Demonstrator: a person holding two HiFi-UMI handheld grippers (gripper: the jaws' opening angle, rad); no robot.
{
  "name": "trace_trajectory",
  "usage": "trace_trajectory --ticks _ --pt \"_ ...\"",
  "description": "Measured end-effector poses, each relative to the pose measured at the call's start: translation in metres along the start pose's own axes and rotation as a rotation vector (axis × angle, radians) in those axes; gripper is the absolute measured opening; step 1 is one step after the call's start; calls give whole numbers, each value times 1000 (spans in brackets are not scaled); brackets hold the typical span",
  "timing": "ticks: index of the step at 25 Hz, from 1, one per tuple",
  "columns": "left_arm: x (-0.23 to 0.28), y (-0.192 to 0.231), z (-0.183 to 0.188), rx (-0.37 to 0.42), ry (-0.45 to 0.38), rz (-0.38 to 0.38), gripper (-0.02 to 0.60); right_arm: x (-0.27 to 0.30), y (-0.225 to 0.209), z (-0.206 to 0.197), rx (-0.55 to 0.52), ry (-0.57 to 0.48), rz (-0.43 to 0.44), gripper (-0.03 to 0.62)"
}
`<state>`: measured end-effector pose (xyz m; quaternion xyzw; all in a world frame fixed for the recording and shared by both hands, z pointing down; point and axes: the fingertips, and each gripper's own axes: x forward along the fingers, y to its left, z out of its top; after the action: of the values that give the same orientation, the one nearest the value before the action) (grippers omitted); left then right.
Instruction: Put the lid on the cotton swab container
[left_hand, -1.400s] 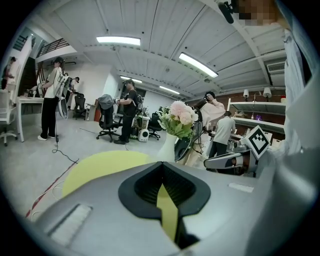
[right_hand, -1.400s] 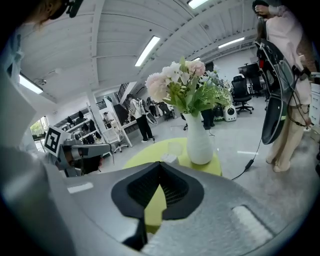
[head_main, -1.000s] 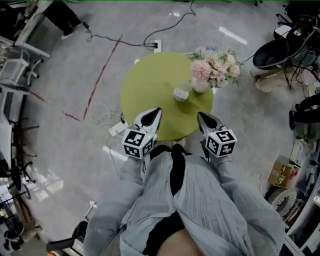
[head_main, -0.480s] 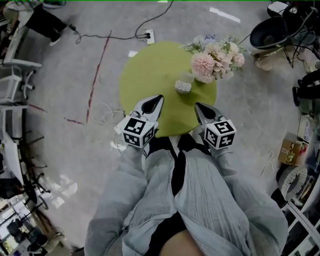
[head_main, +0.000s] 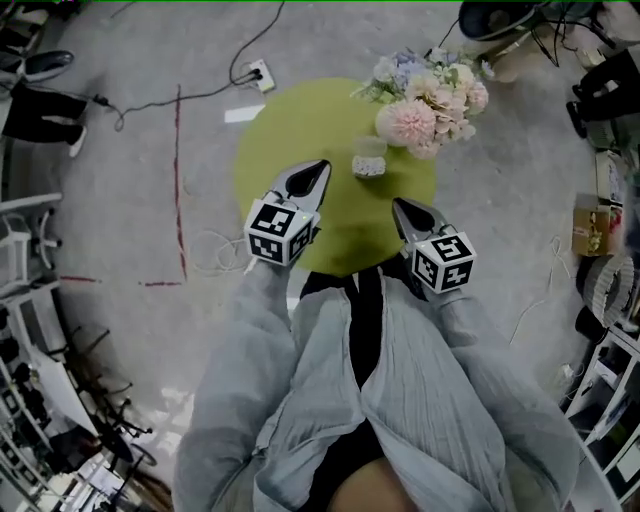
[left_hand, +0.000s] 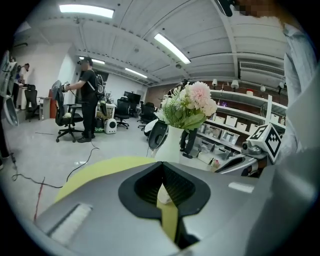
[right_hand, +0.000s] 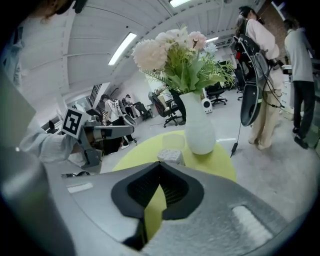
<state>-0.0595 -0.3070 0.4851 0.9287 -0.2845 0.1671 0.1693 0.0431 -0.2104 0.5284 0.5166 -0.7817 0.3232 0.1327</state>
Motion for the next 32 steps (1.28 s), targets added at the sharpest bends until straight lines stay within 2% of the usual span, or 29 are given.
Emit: trace_trajectory --ticks 5,12,21,28,32 --pt "26 16 -4 32 45 -95 17 2 1 -3 35 -21 -87 2" --pt "65 34 -9 52 92 -186 18 6 2 -8 60 -37 -180 2" --pt "112 48 -22 93 176 -277 17 19 15 -18 98 -32 -208 2" --pt "135 38 -35 152 255 -458 17 23 14 -31 128 -6 -235 2" --pt "140 31 -35 173 252 -514 17 25 11 -34 151 -9 -248 2"
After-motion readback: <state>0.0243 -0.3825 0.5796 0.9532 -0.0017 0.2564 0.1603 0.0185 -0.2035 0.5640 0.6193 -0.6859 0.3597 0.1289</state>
